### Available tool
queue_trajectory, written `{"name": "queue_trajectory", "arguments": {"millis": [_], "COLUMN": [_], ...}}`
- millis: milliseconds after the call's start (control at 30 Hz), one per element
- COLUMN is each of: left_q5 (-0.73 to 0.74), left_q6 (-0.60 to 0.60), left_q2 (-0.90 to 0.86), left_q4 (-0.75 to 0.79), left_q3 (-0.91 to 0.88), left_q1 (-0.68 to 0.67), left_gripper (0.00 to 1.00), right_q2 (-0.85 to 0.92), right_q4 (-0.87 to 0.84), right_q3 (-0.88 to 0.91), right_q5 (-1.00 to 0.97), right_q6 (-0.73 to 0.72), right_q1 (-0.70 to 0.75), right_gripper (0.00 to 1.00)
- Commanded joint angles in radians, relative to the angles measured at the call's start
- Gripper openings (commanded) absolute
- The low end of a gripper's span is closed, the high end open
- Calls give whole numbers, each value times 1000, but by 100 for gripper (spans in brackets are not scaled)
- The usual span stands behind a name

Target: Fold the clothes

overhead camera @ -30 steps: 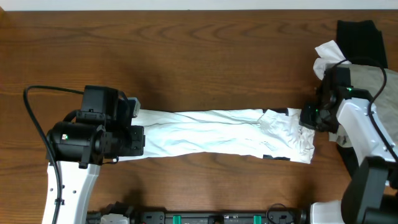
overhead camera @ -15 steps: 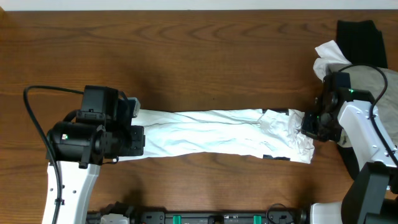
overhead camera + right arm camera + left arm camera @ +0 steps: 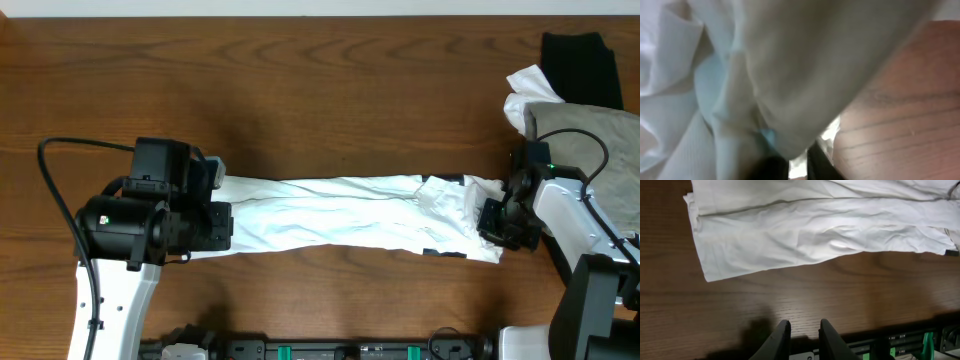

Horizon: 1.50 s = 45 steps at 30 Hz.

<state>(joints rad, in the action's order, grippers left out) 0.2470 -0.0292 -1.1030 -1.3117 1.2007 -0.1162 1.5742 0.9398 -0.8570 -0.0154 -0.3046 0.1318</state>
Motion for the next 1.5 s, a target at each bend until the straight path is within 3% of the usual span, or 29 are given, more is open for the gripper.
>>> {"name": "queue_trajectory", "arguments": {"millis": [0, 367, 567, 800, 1167, 1467], "left_q5": [-13, -13, -13, -12, -12, -12], "left_q6": [-9, -9, -9, -9, -9, -9], "left_q2": [6, 6, 6, 6, 6, 6], "left_q4": [-3, -3, 4, 6, 10, 10], "left_q3": [-6, -6, -6, -6, -6, -6], "left_q1": [-1, -1, -1, -1, -1, -1], "left_gripper": [21, 21, 21, 21, 21, 21], "right_q2": [-13, -182, -238, -97, 196, 306], "right_q4": [6, 194, 131, 22, -13, -62], "right_q3": [-17, -236, -254, -233, -198, -137], "right_q5": [32, -66, -94, -101, -57, -47], "right_q6": [36, 93, 93, 72, 62, 62], "right_q1": [5, 5, 6, 6, 5, 5], "right_gripper": [7, 6, 2, 1, 1, 1]}}
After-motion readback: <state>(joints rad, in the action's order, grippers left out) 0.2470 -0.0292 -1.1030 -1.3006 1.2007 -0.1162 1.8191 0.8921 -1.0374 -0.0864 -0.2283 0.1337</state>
